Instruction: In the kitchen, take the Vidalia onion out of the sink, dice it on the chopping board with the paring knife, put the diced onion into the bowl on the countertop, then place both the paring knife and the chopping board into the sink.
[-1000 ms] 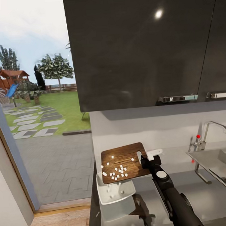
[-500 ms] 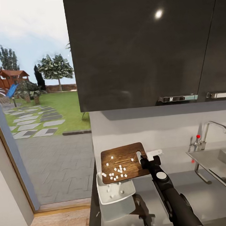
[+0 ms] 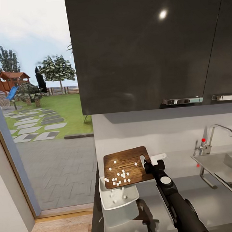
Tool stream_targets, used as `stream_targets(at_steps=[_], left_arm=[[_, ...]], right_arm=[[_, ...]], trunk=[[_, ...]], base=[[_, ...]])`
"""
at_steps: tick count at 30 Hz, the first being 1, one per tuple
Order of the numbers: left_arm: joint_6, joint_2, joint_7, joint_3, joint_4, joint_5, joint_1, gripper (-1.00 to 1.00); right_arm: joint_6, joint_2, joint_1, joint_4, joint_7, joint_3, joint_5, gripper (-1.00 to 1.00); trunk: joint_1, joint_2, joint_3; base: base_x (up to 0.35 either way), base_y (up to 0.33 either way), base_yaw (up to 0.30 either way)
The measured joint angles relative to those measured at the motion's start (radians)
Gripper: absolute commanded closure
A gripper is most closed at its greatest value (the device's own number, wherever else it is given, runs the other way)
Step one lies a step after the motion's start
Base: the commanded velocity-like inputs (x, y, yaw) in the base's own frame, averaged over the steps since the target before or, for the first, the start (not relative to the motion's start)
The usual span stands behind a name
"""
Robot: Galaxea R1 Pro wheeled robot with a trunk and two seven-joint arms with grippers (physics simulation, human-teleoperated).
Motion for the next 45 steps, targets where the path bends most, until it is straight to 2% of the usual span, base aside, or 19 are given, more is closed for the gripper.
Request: stream_targets(at_steps=[16, 22, 30, 45], left_arm=[[0.0, 0.0, 0.0, 0.0, 0.0, 0.0, 0.0, -1.0], [0.0, 0.0, 0.0, 0.0, 0.0, 0.0, 0.0, -1.0], [0.0, 0.0, 0.0, 0.0, 0.0, 0.0, 0.0, -1.0], [0.0, 0.0, 0.0, 0.0, 0.003, 0.0, 0.0, -1.0]], right_arm=[[-0.003, 0.0, 0.0, 0.001, 0.0, 0.0, 0.0, 1.0], [-0.042, 0.0, 0.0, 0.017, -0.001, -0.001, -0.001, 1.0], [-0.052, 0.0, 0.0, 0.023, -0.037, -0.002, -0.001, 1.0], [-0.053, 0.0, 0.0, 0.023, -0.04, -0.002, -0.002, 1.0]], trunk=[[0.0, 0.0, 0.0], [0.0, 0.0, 0.0], [0.0, 0.0, 0.0], [0.0, 0.0, 0.0]], base=[[0.0, 0.0, 0.0], [0.0, 0.0, 0.0], [0.0, 0.0, 0.0], [0.0, 0.0, 0.0]])
